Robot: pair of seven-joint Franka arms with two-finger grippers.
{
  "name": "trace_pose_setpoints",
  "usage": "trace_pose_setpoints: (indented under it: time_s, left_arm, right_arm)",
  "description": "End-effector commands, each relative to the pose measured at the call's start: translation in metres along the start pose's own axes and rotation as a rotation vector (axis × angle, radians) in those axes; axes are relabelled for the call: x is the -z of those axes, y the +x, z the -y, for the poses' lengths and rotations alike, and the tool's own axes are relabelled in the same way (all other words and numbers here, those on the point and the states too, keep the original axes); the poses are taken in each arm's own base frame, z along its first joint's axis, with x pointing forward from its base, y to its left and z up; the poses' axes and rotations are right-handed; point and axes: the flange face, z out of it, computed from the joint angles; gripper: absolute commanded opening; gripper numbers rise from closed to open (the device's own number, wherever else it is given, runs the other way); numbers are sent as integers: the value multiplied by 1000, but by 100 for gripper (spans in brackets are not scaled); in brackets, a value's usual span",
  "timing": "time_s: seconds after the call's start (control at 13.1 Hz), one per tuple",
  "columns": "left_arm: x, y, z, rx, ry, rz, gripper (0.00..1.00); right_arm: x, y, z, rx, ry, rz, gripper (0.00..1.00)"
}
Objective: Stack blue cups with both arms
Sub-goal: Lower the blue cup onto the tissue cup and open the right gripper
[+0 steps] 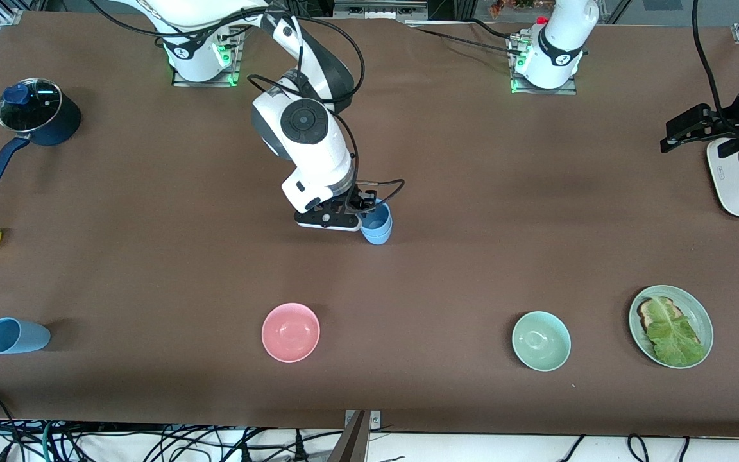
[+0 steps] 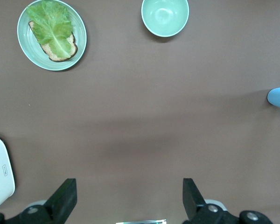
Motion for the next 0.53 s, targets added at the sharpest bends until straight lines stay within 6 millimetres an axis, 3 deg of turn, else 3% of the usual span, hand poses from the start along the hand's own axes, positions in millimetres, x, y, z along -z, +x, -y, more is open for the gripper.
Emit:
trace_pose_setpoints:
  time_s: [0.0,0.08,0.23,0.46]
  left_arm:
    - [1,-1,0,-22,-10,7,100]
    - [0,0,0,-22,-11,8,100]
    - [0,0,0,-22,-11,8,100]
    - [0,0,0,-22,-11,8,100]
  right_arm:
    - [48,11,-11,2,-42,-13,100]
    - [80,23,-21,1,-53,-15,100]
    - [119,34,-46,83,-125,41,100]
    - [184,61,-119,190,-186,70,100]
